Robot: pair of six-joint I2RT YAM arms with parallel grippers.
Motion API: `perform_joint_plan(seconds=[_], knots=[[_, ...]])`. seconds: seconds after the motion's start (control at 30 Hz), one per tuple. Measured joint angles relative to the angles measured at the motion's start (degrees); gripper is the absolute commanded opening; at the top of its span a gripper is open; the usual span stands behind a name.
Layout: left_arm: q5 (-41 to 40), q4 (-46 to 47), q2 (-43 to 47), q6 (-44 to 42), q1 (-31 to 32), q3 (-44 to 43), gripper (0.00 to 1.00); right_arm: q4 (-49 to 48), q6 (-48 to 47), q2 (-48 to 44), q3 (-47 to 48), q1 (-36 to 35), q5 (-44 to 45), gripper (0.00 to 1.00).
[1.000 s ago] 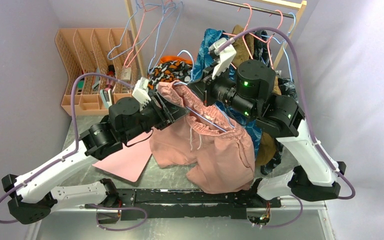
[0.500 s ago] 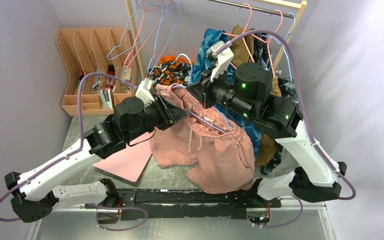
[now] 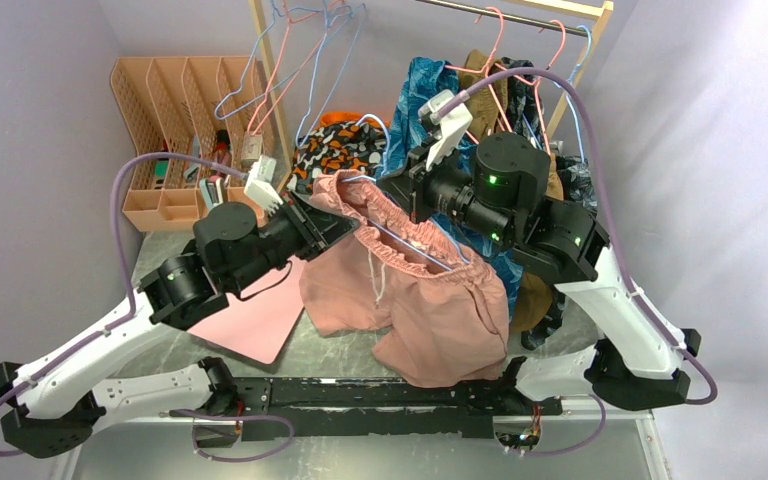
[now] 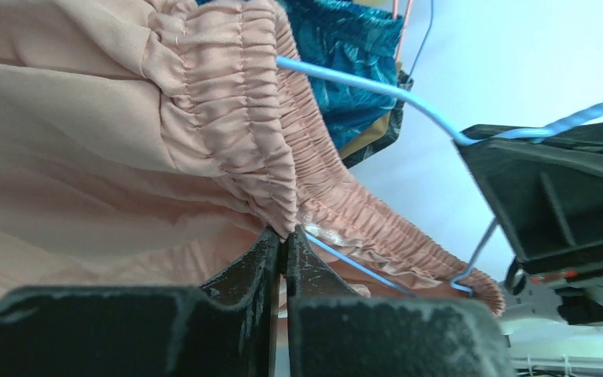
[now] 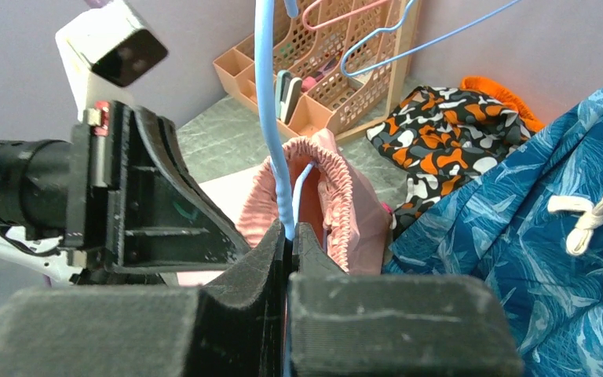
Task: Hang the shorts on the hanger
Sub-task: Adjust the shorts on the hanger.
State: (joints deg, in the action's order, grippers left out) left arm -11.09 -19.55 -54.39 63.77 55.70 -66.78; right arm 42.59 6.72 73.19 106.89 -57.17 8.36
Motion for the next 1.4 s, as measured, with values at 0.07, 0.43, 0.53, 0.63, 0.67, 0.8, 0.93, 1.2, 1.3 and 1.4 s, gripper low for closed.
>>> perform_joint_plan(seconds=[0.07, 0.43, 0.53, 0.63, 0.67, 0.8, 0.93, 1.2, 1.3, 1.4], knots=[[-1.1, -0.1, 1.2, -0.3, 0.0, -0.2, 0.07, -0.2, 0.1, -0.4, -0.4, 0.0, 0.0, 0.00], [-5.9, -0.2, 2.8, -1.6, 0.0, -1.1, 0.18, -2.4, 0.8, -1.3, -2.9, 0.0, -0.2, 0.00], [-6.1, -0.2, 3.0, -2.0, 0.0, -0.1, 0.44, -3.0, 1.0, -1.7, -4.1, 0.0, -0.4, 0.00], [-5.9, -0.2, 2.5, -3.2, 0.0, 0.0, 0.65, -3.0, 1.0, -2.1, -4.3, 0.0, -0.4, 0.00], [-5.8, -0.3, 2.4, -3.5, 0.0, 0.0, 0.71, -3.0, 1.0, -2.2, -4.3, 0.0, -0.5, 0.00], [-5.5, -1.7, 2.3, -6.7, 0.0, -0.2, 0.87, -3.0, 1.0, -2.6, -4.3, 0.0, -0.4, 0.00], [-5.1, -2.9, 3.7, -11.0, 0.0, -0.2, 0.98, -3.4, 1.1, -3.2, -4.4, 0.0, -0.3, 0.00], [0.9, 6.1, 16.1, -23.9, 0.0, 13.5, 0.93, -5.7, 2.0, -5.6, -6.9, 0.0, 0.3, 0.00], [6.8, 10.9, 18.6, -28.1, 0.0, 18.7, 0.80, -6.1, 2.1, -5.7, -7.1, 0.0, 0.5, 0.00], [12.7, 13.1, 17.2, -31.7, 0.0, 19.9, 0.69, -6.3, 2.2, -5.7, -7.2, 0.0, 0.7, 0.00]])
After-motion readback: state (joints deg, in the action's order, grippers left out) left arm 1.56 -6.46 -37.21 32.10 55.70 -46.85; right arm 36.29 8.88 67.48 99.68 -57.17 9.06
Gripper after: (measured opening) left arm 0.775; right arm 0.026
